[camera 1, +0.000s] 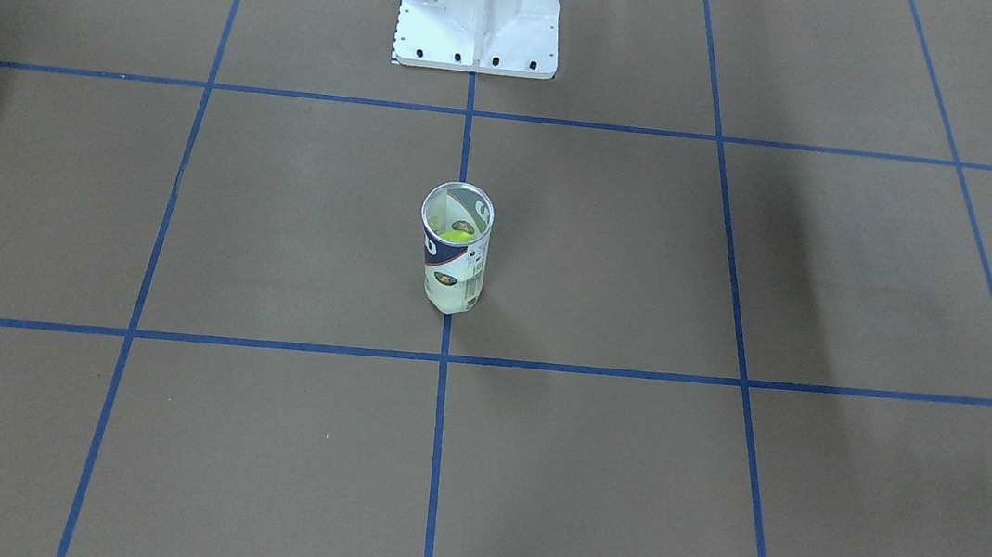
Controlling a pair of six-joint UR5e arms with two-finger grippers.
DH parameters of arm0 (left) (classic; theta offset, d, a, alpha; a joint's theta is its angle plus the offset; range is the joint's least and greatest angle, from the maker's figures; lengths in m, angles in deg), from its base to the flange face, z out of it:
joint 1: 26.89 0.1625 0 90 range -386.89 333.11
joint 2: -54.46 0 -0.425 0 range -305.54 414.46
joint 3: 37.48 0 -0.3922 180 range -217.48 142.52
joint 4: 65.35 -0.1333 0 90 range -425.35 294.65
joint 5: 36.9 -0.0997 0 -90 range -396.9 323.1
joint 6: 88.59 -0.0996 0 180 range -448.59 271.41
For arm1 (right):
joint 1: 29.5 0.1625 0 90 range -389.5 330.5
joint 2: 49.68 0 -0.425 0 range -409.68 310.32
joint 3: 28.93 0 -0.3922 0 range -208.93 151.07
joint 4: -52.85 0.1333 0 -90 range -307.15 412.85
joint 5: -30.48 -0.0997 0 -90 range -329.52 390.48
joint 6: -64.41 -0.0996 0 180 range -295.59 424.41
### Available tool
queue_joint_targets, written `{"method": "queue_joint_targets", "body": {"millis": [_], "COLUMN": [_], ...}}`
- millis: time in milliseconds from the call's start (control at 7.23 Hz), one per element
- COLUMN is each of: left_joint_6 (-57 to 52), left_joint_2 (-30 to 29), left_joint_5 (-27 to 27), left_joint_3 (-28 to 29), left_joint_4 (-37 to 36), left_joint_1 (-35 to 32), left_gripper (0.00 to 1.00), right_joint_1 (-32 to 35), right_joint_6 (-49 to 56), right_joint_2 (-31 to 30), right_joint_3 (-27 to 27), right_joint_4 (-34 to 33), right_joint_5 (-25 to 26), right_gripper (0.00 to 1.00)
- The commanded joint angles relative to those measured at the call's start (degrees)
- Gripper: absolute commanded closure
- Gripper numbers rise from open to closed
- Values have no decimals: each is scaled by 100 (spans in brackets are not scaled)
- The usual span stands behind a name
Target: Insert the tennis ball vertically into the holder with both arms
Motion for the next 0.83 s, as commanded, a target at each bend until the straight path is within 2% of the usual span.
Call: {"method": "queue_joint_targets", "body": {"millis": [0, 138, 277, 415, 553, 692], "left_joint_6": [-287, -296, -296, -331, -314, -279], "left_joint_2": [31, 31, 379, 739, 795, 761], "left_joint_5": [-77, -190, -348, -315, -314, -297], "left_joint_3": [-454, -823, -1052, -1168, -1186, -1169], "left_joint_4": [-1665, -2231, -2271, -2124, -1600, -1369], "left_joint_1": [-168, -386, -641, -660, -652, -643], "left_gripper": [1, 1, 0, 0, 0, 0], "right_joint_1": [0, 0, 0, 0, 0, 0], "right_joint_6": [-9, -9, -17, -9, -9, 9], "right_joint_2": [-6, 2, 2, 2, 2, 2], "right_joint_3": [-5, 12, 21, 13, -5, -22], "right_joint_4": [-4, -4, -13, -30, -30, -13], "right_joint_5": [-10, -11, -106, -255, -257, -239], "right_gripper": [1, 1, 1, 1, 1, 1]}}
